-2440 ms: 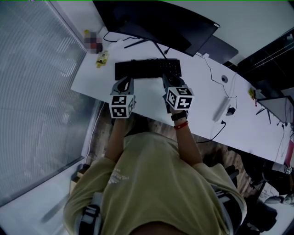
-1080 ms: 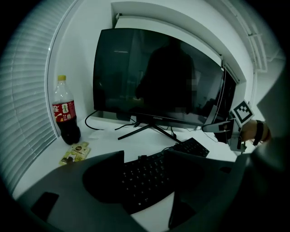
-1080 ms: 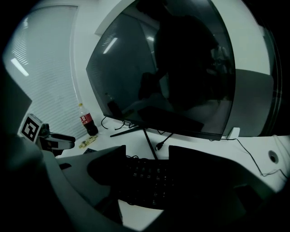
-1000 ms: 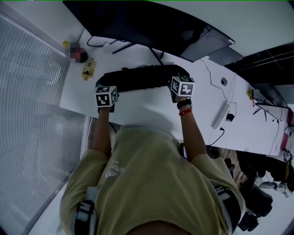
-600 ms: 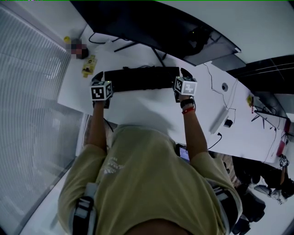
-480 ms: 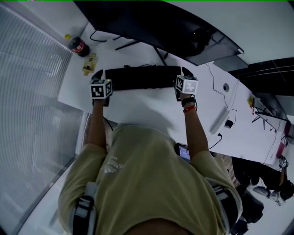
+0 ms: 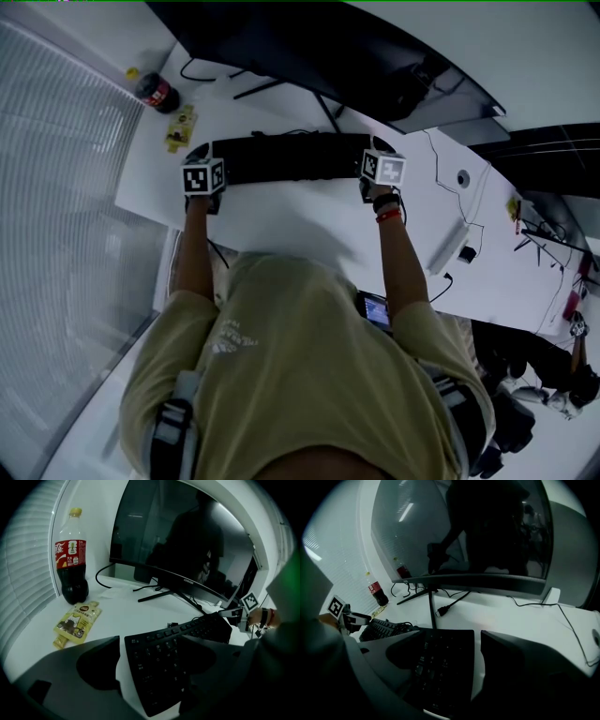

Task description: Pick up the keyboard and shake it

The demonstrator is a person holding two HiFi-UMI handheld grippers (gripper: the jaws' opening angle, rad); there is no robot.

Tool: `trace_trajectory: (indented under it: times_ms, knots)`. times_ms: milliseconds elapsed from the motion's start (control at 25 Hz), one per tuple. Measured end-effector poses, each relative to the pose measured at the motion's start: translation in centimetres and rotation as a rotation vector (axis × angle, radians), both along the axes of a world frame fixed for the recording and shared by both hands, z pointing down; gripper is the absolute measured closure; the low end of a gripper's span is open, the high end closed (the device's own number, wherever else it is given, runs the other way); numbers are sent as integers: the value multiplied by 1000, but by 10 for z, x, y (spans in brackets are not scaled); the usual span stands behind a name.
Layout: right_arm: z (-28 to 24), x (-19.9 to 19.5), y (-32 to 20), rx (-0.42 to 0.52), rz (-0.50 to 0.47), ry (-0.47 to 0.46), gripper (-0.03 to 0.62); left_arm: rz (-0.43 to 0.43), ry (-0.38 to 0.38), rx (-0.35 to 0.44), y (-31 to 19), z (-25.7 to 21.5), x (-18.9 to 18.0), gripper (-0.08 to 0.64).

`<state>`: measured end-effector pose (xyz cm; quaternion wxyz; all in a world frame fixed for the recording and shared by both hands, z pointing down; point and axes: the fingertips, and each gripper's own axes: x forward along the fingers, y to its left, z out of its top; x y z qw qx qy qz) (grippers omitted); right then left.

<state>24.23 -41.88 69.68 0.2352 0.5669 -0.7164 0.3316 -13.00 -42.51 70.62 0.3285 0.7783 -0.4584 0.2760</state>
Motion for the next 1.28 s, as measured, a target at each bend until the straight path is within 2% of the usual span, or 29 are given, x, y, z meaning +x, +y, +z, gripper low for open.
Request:
trace_trajectory:
  times_ms: [200, 520, 640, 800, 1040, 1280]
  knots:
    - [4, 0, -5, -10, 13, -18, 219, -9, 17, -28, -5, 9, 0, 187]
    - [11, -1, -10, -20, 23, -58, 221, -5, 4, -66, -6, 19, 0, 190]
    - [12, -3, -11, -52, 14, -68, 232, -11, -3, -65, -8, 20, 1, 216]
    - [13, -4, -9, -88, 14, -63, 233, -30, -12, -75, -5, 20, 0, 230]
    - [11, -3, -7, -102, 25, -58, 233, -39, -40, -102, -6, 16, 0, 239]
    - [3, -4, -1, -98, 29, -56, 232, -36, -55, -92, -4, 9, -1, 244]
